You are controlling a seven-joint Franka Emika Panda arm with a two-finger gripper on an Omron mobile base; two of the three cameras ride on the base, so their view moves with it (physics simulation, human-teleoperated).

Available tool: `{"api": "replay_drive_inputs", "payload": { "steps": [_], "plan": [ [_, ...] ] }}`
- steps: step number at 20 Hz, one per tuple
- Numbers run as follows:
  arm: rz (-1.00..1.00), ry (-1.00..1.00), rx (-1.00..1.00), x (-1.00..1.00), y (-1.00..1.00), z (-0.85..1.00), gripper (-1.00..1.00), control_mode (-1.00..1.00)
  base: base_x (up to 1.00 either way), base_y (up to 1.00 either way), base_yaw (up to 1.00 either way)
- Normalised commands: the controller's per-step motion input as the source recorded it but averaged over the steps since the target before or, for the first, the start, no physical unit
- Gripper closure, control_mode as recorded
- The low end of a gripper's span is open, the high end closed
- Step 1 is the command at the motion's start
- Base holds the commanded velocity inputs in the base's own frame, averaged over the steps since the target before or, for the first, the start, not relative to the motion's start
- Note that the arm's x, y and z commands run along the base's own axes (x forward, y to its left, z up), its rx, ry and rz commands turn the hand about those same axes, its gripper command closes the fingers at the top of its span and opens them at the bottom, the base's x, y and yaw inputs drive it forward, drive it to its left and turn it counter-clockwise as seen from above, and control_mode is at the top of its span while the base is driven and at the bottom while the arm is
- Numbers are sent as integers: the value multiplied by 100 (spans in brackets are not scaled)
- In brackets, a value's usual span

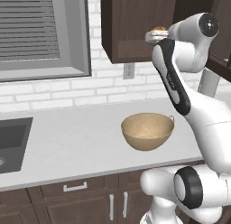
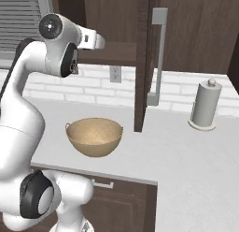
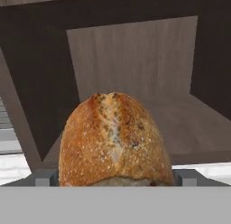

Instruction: Open the cabinet, pick up the bread from the cabinet and place it in the basket. Then move the basket to the dining counter.

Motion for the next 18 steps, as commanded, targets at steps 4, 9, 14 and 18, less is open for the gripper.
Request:
{"api": "replay_drive_inputs", "payload": {
  "steps": [4, 9, 14, 18],
  "plan": [
    [-24, 0, 6, -100, -36, 1, 100, -100, 0, 0, 0],
    [-13, 0, 8, -100, -18, 9, 100, -100, 0, 0, 0],
    [-4, 4, 7, -100, -1, 27, 100, -100, 0, 0, 0],
    [1, 21, 2, -100, 0, 18, 100, -100, 0, 0, 0]
  ]
}}
